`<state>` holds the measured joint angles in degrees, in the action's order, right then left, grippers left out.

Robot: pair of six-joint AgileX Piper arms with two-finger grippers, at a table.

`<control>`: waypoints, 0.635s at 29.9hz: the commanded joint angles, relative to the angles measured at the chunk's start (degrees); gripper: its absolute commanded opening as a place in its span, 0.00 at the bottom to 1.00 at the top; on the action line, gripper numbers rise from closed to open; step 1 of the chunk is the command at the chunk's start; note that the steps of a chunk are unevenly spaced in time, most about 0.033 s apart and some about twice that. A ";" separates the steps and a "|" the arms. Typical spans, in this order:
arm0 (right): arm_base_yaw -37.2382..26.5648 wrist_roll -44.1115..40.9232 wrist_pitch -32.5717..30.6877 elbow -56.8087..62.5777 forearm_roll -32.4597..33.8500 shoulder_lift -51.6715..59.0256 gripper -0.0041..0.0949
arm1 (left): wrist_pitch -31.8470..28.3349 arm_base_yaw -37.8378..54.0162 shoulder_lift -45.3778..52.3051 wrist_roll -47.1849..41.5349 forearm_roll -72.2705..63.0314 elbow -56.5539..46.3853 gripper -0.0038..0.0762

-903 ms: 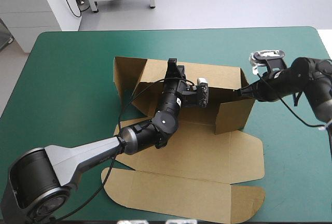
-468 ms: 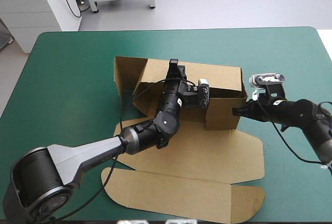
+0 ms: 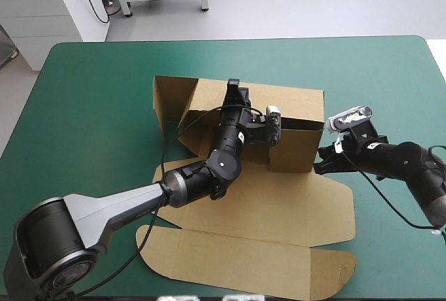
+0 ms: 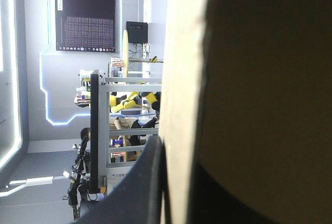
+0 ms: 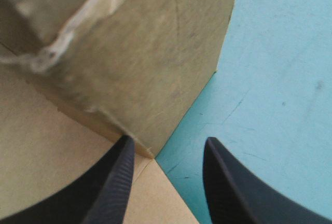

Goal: Fold the box

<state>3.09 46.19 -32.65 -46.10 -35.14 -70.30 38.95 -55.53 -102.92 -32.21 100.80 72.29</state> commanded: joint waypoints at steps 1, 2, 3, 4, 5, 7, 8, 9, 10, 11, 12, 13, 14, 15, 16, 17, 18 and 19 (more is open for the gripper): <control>-0.40 4.84 -2.32 -1.25 -1.69 1.65 0.54 | 0.43 0.11 2.07 -1.29 0.91 1.26 0.04; -0.40 5.23 -2.60 -1.25 -1.69 1.65 0.54 | 0.43 0.11 2.07 -1.29 0.91 1.26 0.04; -0.40 5.23 -2.60 -1.25 -1.98 1.65 0.54 | 0.43 0.11 2.07 -1.29 0.91 1.26 0.04; -0.40 5.23 -2.28 -1.25 -2.52 1.65 0.54 | 0.43 0.11 2.07 -1.29 0.91 1.26 0.04; -0.40 5.34 -1.38 -1.25 -3.32 1.65 0.54 | 0.43 0.11 2.07 -1.29 0.91 1.26 0.04; -0.40 5.76 1.28 -1.25 -5.48 1.54 0.54 | 0.43 0.11 2.07 -1.29 0.91 1.26 0.04; -0.40 6.24 2.58 -1.25 -6.63 1.31 0.54 | 0.43 0.11 2.07 -1.29 0.91 1.26 0.04; -0.40 7.12 3.93 -1.25 -8.41 0.85 0.54 | 0.43 0.11 2.07 -1.29 0.91 1.26 0.04; -0.40 8.20 4.68 -1.25 -10.53 0.17 0.54 | 0.43 0.11 2.07 -1.29 0.91 1.26 0.04; -0.40 9.46 5.37 -1.25 -13.12 -0.61 0.54 | 0.32 0.11 2.07 -1.29 0.91 1.26 0.04; -0.40 10.54 5.98 -1.25 -15.72 -1.50 0.54 | 0.32 0.11 2.07 -1.29 0.91 1.26 0.04; -0.40 10.65 6.72 -1.22 -18.06 -2.45 0.54 | 0.32 0.11 2.07 -1.29 0.91 1.26 0.04; -0.40 10.81 7.17 -1.22 -19.59 -3.19 0.54 | 0.32 0.11 2.07 -1.29 0.91 1.26 0.04; -0.40 10.79 7.73 -1.22 -21.33 -4.14 0.54 | 0.32 0.11 2.07 -1.29 0.91 1.26 0.04; -0.40 10.79 8.14 -1.22 -22.86 -5.00 0.54 | 0.32 0.11 2.07 -1.29 0.91 1.26 0.04; -0.40 11.25 8.44 -1.22 -23.64 -5.67 0.54 | 0.32 0.11 2.07 -1.29 0.91 1.26 0.04; -0.40 12.59 8.82 -1.22 -24.77 -6.31 0.54 | 0.32 0.11 2.07 -1.29 0.91 1.26 0.04; -0.40 13.69 9.38 -1.22 -25.65 -6.81 0.54 | 0.32 0.11 2.07 -1.29 0.91 1.26 0.04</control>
<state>3.09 57.26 -27.23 -45.80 -55.84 -76.86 38.95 -55.53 -102.98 -32.21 100.98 72.34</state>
